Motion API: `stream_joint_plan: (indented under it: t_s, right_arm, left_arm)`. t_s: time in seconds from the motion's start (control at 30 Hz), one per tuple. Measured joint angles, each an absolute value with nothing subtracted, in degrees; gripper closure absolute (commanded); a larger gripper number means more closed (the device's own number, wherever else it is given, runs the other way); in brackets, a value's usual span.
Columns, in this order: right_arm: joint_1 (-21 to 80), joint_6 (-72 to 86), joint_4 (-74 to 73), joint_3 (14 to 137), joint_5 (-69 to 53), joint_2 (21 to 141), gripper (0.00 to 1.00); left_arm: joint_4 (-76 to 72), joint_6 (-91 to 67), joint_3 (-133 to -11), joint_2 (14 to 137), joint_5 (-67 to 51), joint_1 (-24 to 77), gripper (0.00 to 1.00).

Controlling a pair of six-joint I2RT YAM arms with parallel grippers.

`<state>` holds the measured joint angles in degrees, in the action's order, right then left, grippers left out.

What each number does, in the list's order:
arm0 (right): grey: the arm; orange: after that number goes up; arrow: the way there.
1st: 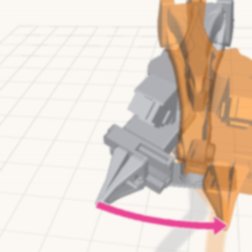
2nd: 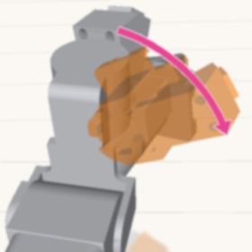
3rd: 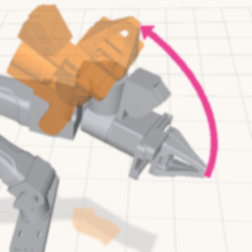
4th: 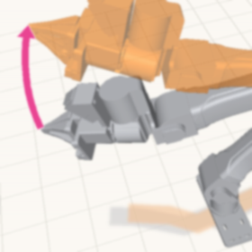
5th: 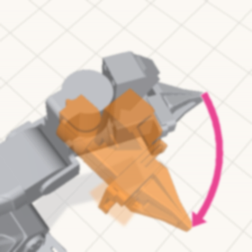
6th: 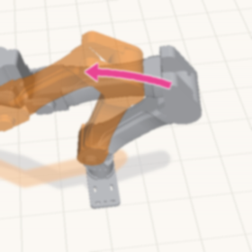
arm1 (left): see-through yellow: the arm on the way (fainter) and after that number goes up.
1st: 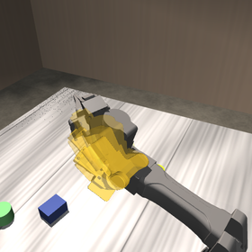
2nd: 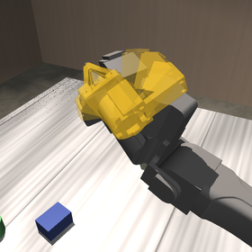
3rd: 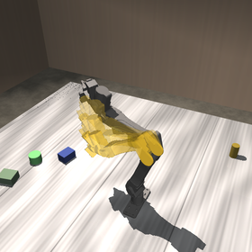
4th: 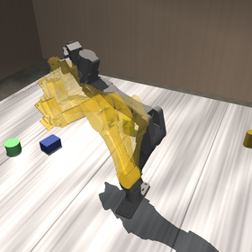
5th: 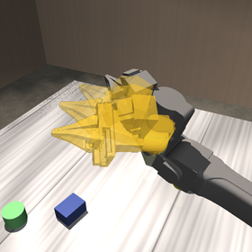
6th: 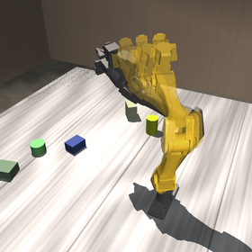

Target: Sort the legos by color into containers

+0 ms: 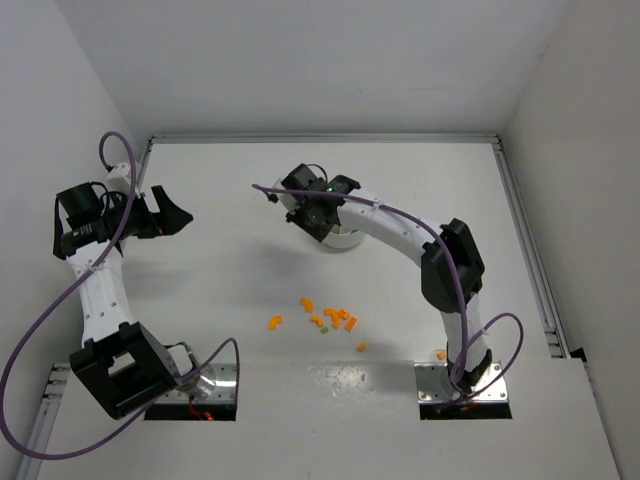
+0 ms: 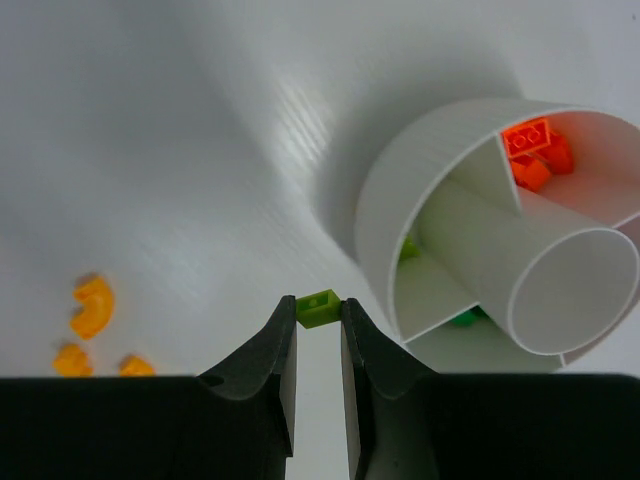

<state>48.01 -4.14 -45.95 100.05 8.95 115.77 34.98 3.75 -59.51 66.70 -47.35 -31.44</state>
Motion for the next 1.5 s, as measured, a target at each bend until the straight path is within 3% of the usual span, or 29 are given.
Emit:
stream_joint_plan:
  t_s: [0.3,0.37,0.6,0.67,0.8,1.0,1.23,1.37,1.5]
  right_arm:
    - [42.0,-4.6,-47.0,104.1,11.4,118.8,0.99]
    - [41.4,-4.6,-46.9,104.9,11.5,119.1,0.93]
    - [40.2,-4.7,-47.0,106.1,11.4,120.1,0.58]
    - [40.2,-4.7,-47.3,106.2,11.3,120.1,0.55]
    - [40.2,-5.0,-47.3,106.6,10.7,120.1,0.6]
    - [40.5,-6.2,-48.1,101.6,2.4,116.8,0.86]
    - [47.0,-6.7,-53.0,82.9,-13.7,105.4,0.8]
    - [55.1,-7.0,-53.6,76.2,-16.4,105.4,0.71]
    - [60.9,-6.5,-54.1,72.9,-16.4,106.0,0.7]
  left_arm:
    - [34.0,2.9,-59.5,67.0,-47.4,-31.4,0.01]
    - [33.9,2.8,-59.5,67.4,-47.4,-31.4,0.01]
    - [33.7,2.4,-59.6,68.2,-47.3,-31.4,0.01]
    - [33.7,2.3,-59.7,68.3,-47.3,-31.4,0.01]
    - [33.6,2.3,-59.9,68.4,-47.3,-31.4,0.01]
    - [33.5,2.3,-60.0,68.4,-47.3,-31.4,0.01]
    - [33.6,2.5,-59.9,68.4,-47.2,-31.4,0.01]
    - [33.7,2.7,-59.5,68.0,-47.2,-31.4,0.01]
    - [34.0,3.0,-58.9,67.2,-47.2,-31.5,0.01]
